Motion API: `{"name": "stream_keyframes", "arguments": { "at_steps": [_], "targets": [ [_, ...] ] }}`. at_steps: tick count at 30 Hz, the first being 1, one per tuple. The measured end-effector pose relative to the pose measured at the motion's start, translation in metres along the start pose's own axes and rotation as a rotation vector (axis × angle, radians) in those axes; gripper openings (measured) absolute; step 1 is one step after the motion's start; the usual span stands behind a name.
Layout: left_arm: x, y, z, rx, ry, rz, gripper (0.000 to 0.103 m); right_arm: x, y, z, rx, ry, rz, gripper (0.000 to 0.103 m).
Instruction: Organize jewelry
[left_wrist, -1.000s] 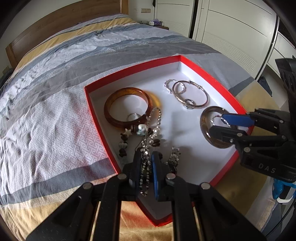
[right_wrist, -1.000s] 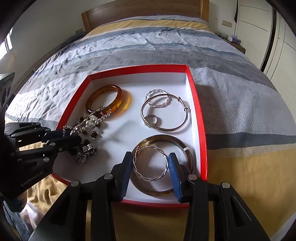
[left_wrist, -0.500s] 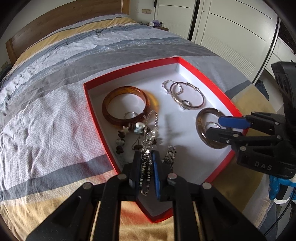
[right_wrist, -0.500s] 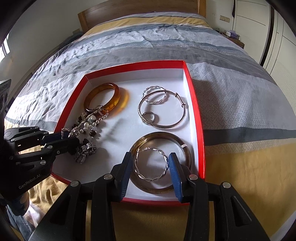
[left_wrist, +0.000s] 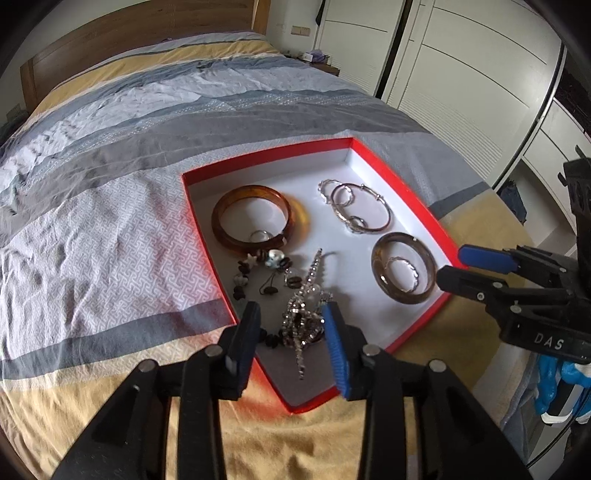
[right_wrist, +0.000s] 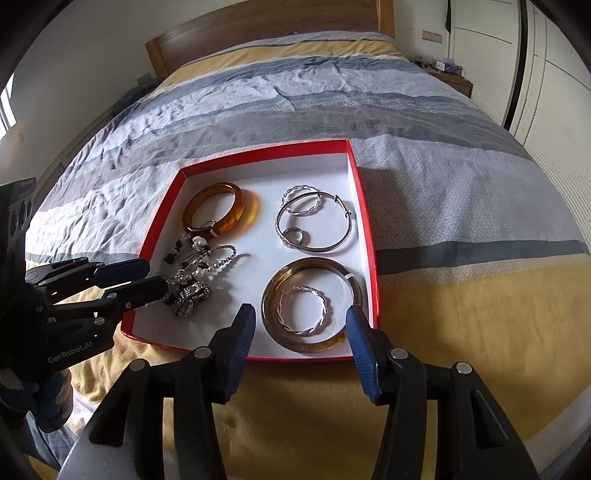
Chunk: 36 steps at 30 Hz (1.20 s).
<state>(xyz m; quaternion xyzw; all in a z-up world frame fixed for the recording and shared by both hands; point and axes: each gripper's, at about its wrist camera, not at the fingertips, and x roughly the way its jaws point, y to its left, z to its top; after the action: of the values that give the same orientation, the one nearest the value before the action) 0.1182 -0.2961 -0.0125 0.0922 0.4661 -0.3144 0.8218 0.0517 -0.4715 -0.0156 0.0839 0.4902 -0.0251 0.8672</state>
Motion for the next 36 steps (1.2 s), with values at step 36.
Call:
{"name": "stream_keyframes", "arguments": {
  "at_steps": [36],
  "targets": [
    [-0.331,0.028,-0.155,-0.188,-0.386,0.457,0.055,-0.202,0.195,-0.089,-0.122,-0.239,0.016,0.086]
  ]
}}
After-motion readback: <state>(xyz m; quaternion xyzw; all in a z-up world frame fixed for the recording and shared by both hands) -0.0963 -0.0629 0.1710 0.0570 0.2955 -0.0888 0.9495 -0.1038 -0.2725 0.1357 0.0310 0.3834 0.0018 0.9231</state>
